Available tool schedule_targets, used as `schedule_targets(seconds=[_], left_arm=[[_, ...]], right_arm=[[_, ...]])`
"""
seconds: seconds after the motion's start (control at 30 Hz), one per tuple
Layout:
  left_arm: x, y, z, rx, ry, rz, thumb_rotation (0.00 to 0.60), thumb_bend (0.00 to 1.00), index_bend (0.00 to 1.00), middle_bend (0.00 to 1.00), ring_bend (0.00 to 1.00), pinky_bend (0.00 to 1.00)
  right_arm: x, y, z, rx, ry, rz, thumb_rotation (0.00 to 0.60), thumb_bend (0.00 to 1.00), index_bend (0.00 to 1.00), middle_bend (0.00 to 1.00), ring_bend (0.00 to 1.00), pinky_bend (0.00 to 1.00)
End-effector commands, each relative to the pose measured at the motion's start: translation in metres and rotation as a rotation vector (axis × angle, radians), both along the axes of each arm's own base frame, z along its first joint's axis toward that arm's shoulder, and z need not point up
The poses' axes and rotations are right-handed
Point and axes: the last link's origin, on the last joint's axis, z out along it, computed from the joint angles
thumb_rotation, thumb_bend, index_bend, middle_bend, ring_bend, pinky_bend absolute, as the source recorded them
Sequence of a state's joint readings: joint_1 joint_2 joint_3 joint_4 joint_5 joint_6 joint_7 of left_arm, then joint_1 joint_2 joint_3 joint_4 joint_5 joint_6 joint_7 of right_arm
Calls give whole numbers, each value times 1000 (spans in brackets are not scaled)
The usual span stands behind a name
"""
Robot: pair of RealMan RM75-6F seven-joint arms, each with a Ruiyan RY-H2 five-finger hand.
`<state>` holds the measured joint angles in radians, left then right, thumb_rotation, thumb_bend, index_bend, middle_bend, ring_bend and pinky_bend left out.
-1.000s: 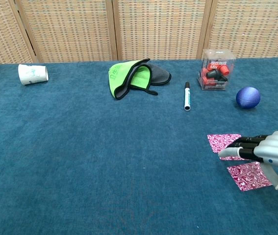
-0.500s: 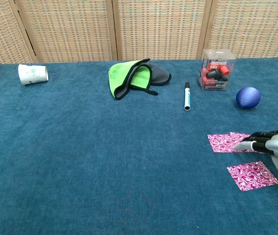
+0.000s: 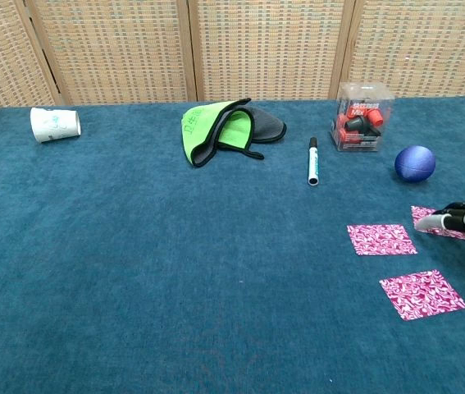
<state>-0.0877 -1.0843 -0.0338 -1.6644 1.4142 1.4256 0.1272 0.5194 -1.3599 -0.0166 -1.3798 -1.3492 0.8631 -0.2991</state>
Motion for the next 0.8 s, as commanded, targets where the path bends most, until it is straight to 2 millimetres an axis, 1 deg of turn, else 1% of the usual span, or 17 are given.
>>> schedule_targets(seconds=[0.03,0.07,0.1,0.13,0.17,0.2,0.27,0.4,0.53,0.8], left_arm=[[0,0,0,0,0,0,600,0,0,0,0,0],[0,0,0,-1,0,1,600,0,0,0,0,0],[0,0,0,-1,0,1,600,0,0,0,0,0],[0,0,0,-1,1,1,600,0,0,0,0,0],[0,0,0,-1,1,1,600,0,0,0,0,0],[0,0,0,-1,2,1,600,0,0,0,0,0],[0,0,0,-1,2,1,600,0,0,0,0,0],[0,0,0,-1,1,1,600,0,0,0,0,0],[0,0,0,-3,-1,2,600,0,0,0,0,0],[-1,0,1,-9,-4,3,600,0,0,0,0,0]], right_arm=[[9,-1,5,-22,-44,14,600,1000,68,83,15,115],[13,-1,6,-31,-57,22,600,959,68,61,8,102],[18,-2,7,-40,-79,32,600,884,68,42,4,92],[22,-2,8,-48,-98,38,600,713,68,19,0,79],[27,-3,8,-56,-116,43,600,508,68,4,0,68],[33,-5,8,-69,-139,51,600,356,68,0,0,64],[42,-8,7,-84,-163,57,600,265,76,0,0,63],[58,-16,-2,-103,-193,33,600,247,116,0,0,63],[71,-23,-16,-102,-216,-25,600,247,139,0,0,63],[80,-32,-33,-120,-190,-70,600,259,288,0,0,63]])
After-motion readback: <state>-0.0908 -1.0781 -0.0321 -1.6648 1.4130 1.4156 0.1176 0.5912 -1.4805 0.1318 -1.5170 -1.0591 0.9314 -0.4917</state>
